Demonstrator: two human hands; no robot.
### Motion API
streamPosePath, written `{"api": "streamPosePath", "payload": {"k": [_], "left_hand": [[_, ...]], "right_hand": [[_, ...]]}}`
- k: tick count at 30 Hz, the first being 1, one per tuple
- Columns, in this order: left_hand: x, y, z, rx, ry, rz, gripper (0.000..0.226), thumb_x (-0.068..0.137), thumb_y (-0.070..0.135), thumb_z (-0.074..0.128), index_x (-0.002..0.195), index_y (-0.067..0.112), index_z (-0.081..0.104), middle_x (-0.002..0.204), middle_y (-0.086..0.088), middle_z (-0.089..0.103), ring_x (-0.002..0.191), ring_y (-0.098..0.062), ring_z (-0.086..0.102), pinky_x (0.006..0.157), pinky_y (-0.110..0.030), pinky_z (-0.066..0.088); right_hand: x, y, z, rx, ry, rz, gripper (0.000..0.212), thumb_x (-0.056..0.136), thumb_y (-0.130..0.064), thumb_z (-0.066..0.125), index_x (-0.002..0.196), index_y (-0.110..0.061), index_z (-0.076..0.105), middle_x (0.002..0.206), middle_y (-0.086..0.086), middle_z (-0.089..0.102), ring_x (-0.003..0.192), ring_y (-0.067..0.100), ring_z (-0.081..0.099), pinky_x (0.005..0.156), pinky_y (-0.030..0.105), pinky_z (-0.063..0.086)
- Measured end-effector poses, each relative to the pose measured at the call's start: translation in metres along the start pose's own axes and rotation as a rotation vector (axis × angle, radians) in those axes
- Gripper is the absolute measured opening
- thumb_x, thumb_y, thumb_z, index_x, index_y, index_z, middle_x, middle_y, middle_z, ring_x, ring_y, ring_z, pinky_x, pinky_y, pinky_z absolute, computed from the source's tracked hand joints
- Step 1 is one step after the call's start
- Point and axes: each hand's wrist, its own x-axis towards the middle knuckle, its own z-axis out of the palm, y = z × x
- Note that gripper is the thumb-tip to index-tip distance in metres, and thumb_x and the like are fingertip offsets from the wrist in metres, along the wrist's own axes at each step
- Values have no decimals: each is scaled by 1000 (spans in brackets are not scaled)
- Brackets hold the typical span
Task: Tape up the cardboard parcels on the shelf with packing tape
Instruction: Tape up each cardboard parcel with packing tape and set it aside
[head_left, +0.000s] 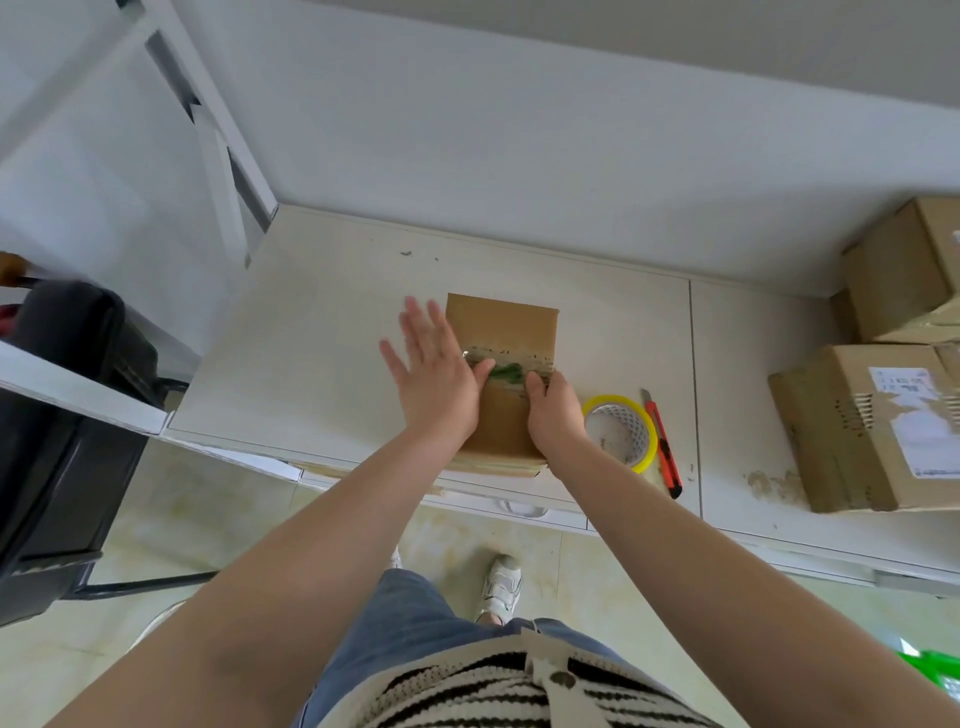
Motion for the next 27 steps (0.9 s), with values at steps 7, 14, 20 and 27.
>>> {"api": "streamPosePath", "payload": {"k": [7,14,20,27], "left_hand": [[11,28,10,94,64,240,72,104,47,17,153,7,-19,161,-12,-25,150,-26,-22,122,-47,-8],[16,30,14,130,23,214,72,105,48,17,154,9,-18,162,-9,-25,150,-25,-21,121,-49,-11],[10,42,12,110,24,317,69,105,46,18,154,13,-18,162,-8,-26,149,-25,-23,121,-47,-12],[12,39,15,96,-41,321,69,105,44,19,154,14,-19,162,-9,-26,149,-27,-23,121,-49,-10]], "right_hand": [[3,6,1,-14,5,-42,35,107,-28,32,127,-4,46,122,18,60,108,34,56,75,30,35],[5,5,3,5,3,-34,34,107,-28,31,129,-5,45,123,18,59,109,34,55,75,30,33],[2,9,2,141,12,-63,34,106,-23,32,129,-10,52,118,12,63,101,25,56,81,31,41],[2,8,0,132,-23,-73,35,106,-21,31,130,-10,53,115,11,64,100,27,58,85,36,46]]}}
